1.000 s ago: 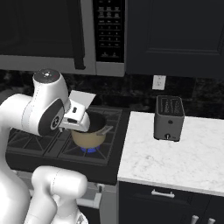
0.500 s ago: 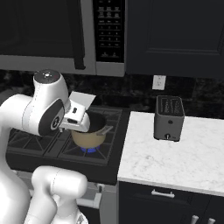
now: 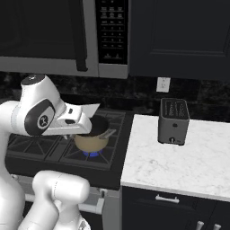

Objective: Put the mushroom and sweet potato in the pot. Retrieve the spatula and lightly stir the vegetables in the pot.

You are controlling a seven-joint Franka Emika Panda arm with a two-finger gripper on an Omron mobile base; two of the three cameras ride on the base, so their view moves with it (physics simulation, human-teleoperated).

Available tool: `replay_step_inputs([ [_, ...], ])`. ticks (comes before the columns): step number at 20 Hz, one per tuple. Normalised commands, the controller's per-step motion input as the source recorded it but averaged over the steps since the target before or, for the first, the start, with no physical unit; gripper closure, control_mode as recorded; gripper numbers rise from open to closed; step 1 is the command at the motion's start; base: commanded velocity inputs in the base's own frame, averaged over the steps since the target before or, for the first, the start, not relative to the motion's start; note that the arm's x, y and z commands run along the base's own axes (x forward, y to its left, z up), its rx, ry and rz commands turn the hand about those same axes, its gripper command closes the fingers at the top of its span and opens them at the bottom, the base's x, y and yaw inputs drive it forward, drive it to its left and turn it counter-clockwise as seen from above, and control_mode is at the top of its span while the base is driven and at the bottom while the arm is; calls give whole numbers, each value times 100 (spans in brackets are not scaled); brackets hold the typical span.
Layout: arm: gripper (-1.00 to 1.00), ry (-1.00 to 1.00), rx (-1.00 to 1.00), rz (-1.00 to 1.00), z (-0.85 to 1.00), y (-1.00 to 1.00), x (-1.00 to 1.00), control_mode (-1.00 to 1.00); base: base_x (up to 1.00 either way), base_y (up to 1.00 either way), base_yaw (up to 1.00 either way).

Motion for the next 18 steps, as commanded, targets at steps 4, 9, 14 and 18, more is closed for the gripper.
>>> replay_step_inputs([
  [4, 100, 0, -3, 0, 0, 0, 0, -100, 0, 0, 0],
  [9, 100, 0, 0, 0, 0, 0, 6, -100, 0, 0, 0],
  [14, 100, 0, 0, -1, 0, 0, 11, -100, 0, 0, 0],
  [18, 100, 0, -1, -1, 0, -4, 15, -100, 0, 0, 0],
])
